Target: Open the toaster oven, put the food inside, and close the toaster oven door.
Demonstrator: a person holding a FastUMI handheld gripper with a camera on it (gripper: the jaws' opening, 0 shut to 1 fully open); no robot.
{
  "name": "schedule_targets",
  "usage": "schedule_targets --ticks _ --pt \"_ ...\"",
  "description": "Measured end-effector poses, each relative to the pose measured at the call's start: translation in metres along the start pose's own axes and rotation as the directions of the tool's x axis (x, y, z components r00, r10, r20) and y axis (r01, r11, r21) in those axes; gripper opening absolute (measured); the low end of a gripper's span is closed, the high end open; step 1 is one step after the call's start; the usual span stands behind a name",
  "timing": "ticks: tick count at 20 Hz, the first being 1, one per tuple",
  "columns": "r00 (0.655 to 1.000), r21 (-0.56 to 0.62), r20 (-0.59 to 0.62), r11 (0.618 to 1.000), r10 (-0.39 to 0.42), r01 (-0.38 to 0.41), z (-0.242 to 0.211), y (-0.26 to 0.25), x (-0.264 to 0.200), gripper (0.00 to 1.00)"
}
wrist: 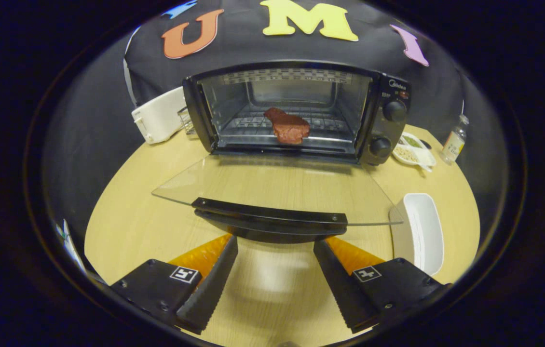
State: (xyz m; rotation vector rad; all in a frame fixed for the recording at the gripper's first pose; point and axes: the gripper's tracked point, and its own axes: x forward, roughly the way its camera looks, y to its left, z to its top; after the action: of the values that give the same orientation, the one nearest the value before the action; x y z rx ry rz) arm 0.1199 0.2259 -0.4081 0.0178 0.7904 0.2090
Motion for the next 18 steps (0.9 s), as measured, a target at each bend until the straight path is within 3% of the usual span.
schedule_targets --ticks 14,18 --pt "0.987 0.000 0.164 1.000 -0.003 0.004 0.128 -0.005 -0.010 1.00" --pt "0.982 -0.003 0.188 1.000 0.008 -0.008 0.141 0.000 -0.011 1.00"
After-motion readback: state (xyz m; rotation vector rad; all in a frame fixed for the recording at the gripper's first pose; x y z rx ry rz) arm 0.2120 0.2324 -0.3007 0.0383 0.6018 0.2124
